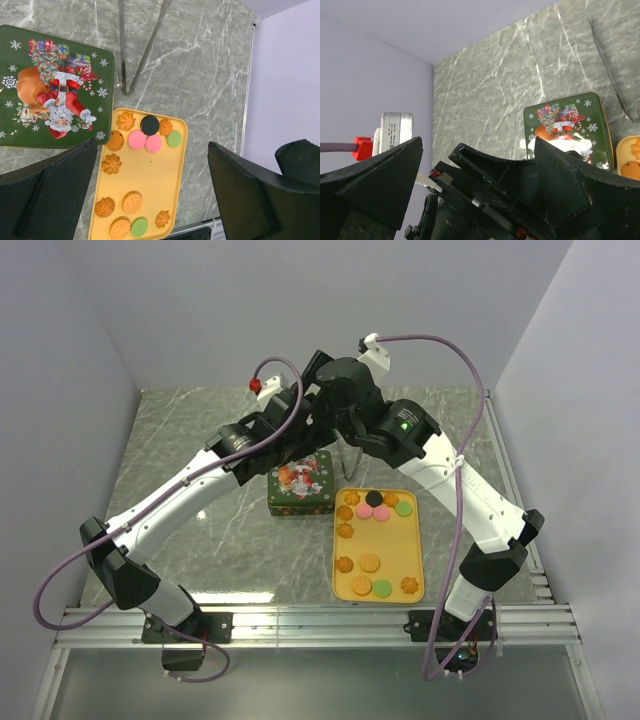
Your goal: Pack the cookies
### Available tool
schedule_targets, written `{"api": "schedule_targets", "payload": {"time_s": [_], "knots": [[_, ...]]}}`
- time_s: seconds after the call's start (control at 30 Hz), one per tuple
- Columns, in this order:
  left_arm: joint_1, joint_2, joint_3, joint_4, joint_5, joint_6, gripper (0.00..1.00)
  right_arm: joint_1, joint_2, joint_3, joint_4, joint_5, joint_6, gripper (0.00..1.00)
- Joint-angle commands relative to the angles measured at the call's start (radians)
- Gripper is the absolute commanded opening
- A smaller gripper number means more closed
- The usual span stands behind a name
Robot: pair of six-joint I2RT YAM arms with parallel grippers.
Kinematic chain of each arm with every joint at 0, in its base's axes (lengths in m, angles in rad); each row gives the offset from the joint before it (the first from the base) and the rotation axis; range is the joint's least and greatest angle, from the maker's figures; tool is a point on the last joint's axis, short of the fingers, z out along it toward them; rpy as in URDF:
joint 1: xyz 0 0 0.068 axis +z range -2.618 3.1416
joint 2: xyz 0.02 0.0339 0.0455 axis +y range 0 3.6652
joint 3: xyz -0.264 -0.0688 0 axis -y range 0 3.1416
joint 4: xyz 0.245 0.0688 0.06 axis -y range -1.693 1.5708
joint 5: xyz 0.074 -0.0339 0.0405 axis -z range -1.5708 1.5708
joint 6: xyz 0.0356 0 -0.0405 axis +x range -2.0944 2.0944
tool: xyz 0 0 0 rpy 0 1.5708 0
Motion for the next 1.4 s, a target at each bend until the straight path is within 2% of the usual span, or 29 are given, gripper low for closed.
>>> {"api": "schedule_targets", "payload": {"time_s": [0.0,0.77,1.37], "knots": [[-0.019,-0.029,-0.019,0.067,0.048,0.025,0.98,0.043,0.028,0.022,0.022,-0.097,-0.008,1.0],[-0.019,-0.037,-0.036,0.105,0.059,0.04,0.98,0.037,-0.006,-0.033,0.056,-0.1,-0.005,1.0],[-0.019,-0.08,-0.082,0.13,0.056,0.034,0.98,0.037,0.016,-0.007,0.036,-0.113,0.016,1.0]]}}
